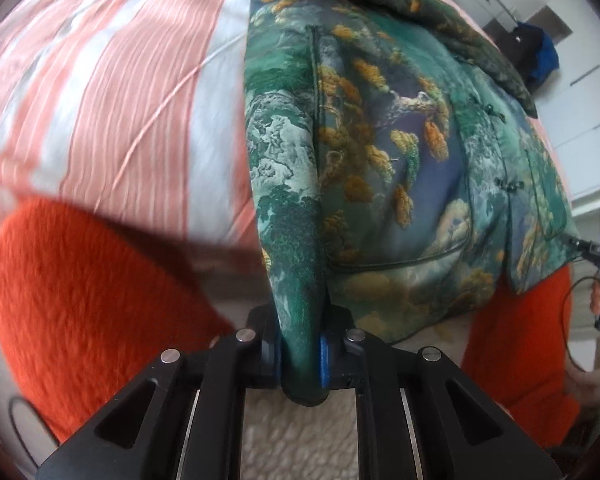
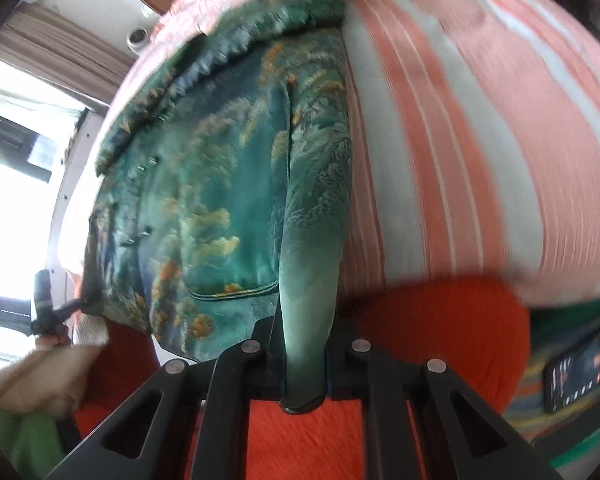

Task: Fold large clothes
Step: 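Grasp the jacket hem with the left gripper while the right gripper grasps the hem too, then lift the hem with both grippers and fold it up toward the collar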

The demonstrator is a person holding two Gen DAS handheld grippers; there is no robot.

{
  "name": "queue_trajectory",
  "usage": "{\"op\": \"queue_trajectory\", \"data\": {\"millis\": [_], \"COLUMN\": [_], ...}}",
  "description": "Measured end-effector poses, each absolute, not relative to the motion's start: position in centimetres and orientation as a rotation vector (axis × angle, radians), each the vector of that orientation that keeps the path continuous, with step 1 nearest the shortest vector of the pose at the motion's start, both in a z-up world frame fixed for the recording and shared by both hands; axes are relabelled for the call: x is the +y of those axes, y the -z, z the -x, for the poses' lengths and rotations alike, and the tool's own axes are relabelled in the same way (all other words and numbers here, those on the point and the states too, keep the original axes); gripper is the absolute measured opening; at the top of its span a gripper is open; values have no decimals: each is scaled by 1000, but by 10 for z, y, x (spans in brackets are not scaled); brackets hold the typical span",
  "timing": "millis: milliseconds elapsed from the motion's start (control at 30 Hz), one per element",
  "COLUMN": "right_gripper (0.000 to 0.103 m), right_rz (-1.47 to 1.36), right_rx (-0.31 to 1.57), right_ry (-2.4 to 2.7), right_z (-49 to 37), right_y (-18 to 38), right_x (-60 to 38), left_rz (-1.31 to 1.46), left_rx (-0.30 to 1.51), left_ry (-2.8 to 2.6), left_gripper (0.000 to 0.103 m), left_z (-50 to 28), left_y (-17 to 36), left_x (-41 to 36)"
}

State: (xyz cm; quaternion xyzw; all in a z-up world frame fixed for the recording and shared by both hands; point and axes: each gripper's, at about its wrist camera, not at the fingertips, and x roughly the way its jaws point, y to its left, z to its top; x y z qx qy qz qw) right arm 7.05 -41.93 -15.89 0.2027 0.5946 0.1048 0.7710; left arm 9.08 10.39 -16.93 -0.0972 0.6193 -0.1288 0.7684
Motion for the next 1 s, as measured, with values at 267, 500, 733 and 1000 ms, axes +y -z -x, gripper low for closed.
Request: {"op": "queue_trajectory", "data": {"millis": [267, 500, 733, 1000], "right_gripper": [12, 12, 62, 89], "right_rz": [-596, -643, -671, -451], "right_rx": [1133, 925, 914, 913], "right_ry": [-354, -314, -88, -95], "right_z": [-115, -256, -346, -338], "right_y": [101, 37, 83, 74], "right_x": [-430, -441, -448, -459], "left_rz": [295, 260, 308, 216], "left_rx": [1109, 895, 1020, 994], "left_ry": [409, 344, 139, 200], "left_gripper": [9, 26, 85, 96], "left_z": [-148, -293, -376, -379], "left_y": [65, 2, 57, 83], "left_x": [109, 106, 137, 128]}}
